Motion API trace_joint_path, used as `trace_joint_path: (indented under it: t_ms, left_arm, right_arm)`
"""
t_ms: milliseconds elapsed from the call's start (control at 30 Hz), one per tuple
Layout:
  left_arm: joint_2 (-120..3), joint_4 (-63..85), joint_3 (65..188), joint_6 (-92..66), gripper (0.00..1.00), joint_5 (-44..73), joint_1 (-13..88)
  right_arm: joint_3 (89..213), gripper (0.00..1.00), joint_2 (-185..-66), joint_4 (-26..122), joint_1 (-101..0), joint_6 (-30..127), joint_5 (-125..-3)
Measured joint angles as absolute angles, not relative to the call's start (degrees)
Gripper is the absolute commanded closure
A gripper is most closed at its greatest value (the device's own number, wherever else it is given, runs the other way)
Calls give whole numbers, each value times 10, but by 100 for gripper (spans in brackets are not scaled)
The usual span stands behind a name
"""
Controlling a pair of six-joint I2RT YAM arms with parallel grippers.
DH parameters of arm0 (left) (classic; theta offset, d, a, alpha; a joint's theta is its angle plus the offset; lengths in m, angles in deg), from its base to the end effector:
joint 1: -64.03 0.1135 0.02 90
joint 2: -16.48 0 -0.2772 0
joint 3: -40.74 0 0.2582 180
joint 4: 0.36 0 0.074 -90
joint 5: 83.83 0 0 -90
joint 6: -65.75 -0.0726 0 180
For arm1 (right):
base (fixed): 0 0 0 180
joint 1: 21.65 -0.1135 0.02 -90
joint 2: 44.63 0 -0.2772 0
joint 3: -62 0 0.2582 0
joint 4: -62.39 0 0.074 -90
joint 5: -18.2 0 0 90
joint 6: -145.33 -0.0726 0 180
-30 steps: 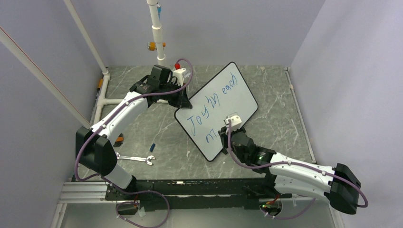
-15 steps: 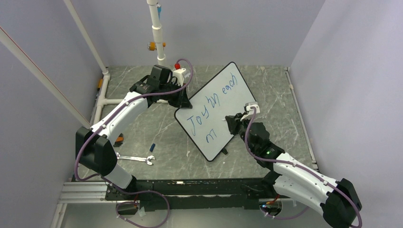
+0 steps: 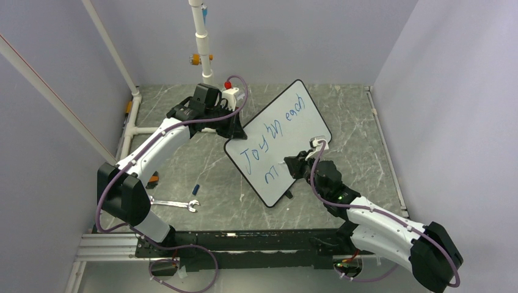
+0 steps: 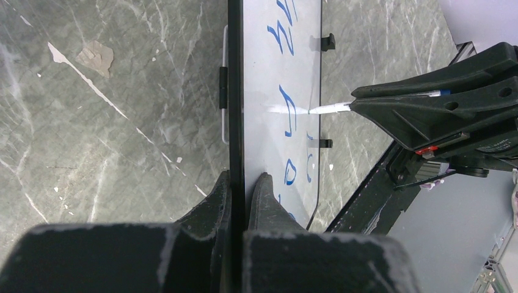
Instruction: Write a sentence on the whiteboard
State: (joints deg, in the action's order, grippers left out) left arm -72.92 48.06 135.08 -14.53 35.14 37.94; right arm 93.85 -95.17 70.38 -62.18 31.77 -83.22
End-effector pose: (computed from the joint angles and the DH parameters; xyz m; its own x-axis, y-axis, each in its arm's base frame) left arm 0.3205 -0.1961 0.3183 -0.7274 0.1917 -0.6589 0.5860 0.6732 -0.4510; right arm 0.1850 0.1392 0.2178 -0.3249 0.2377 -0.9154 -0.3919 0.8470 0.3591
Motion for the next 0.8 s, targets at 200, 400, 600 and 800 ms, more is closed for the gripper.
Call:
trace_joint_path:
  t_ms: [200, 400, 600, 800]
  left_arm:
    - [-729, 481, 1351, -146, 100, 350, 379]
    - [-729, 481, 1351, -146, 100, 350, 380]
    - [-729, 482, 1351, -146, 100, 350, 379]
    - [-729, 481, 1351, -146, 100, 350, 379]
  right_arm:
    - [932, 100, -956, 718, -621, 308, -827]
    - [922, 100, -951, 729, -618, 297, -823]
    - [907, 100, -936, 729, -618, 283, -816]
    - [898, 100, -923, 719, -618, 275, -815]
